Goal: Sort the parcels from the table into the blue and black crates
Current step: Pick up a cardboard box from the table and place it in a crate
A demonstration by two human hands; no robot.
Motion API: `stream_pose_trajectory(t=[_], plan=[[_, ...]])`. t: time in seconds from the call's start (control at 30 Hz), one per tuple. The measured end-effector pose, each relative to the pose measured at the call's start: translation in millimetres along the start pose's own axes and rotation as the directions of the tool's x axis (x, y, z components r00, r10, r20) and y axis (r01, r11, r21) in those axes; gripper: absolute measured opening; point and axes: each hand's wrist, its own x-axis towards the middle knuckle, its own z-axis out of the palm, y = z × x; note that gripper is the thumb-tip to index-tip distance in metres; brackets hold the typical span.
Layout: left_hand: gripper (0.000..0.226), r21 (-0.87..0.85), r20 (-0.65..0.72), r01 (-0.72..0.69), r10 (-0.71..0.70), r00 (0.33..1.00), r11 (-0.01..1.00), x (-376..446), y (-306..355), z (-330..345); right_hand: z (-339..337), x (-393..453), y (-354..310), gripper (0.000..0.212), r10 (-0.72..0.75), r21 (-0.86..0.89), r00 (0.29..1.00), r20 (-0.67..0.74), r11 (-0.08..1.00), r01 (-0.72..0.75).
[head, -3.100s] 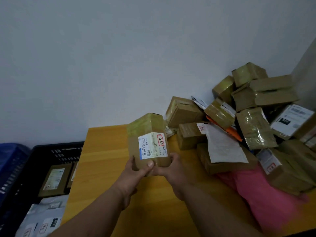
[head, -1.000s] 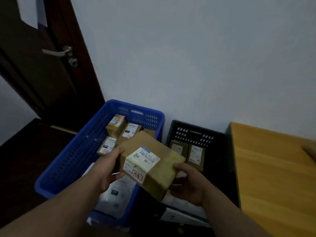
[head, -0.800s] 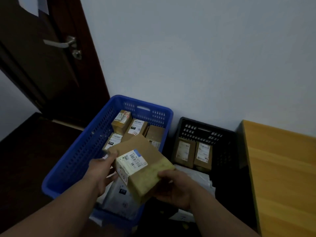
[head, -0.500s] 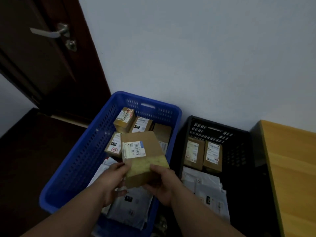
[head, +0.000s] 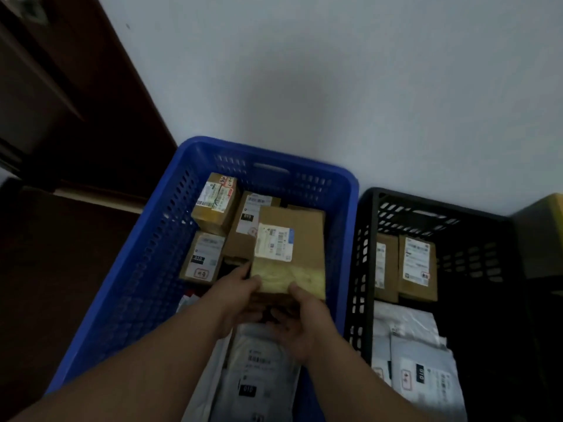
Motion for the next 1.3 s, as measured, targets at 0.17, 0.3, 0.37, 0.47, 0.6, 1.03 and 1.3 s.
stream_pose_trajectory(t=[0.17,0.3,0.37,0.47,0.6,1.03,1.3], plan=[[0.034,0.021,0.015,-0.034,0.034,0.999,0.999,63,10,-4,21,47,4,0.033,-0.027,0.149,0.999,-0.03,0.988,0.031],[0.044,0.025,0.082,-0.027,0.025,0.996,0.999,96,10,3,28,79,1,0.032,-0.084,0.25,0.992,-0.095,0.962,0.105],[0.046,0.082,0.111,-0.045,0.036,0.993,0.996,108,8,13,28,89,1,0.035,-0.099,0.286,0.99,-0.104,0.95,0.125],[0.05,0.167,0.103,-0.076,0.059,0.993,0.983,119,4,27,29,97,1,0.035,-0.105,0.296,0.992,-0.076,0.947,0.123],[0.051,0.218,0.122,-0.057,0.031,0.992,0.974,129,4,35,32,103,-6,0.034,-0.115,0.272,0.989,-0.09,0.953,0.135],[0.039,0.249,0.061,-0.13,0.118,0.991,0.96,114,3,28,33,88,-27,0.017,0.031,-0.073,0.993,-0.114,0.997,-0.04],[0.056,0.294,-0.117,-0.107,0.147,0.982,0.95,47,7,20,35,27,-40,0.023,-0.014,-0.435,0.997,0.078,0.899,0.046]])
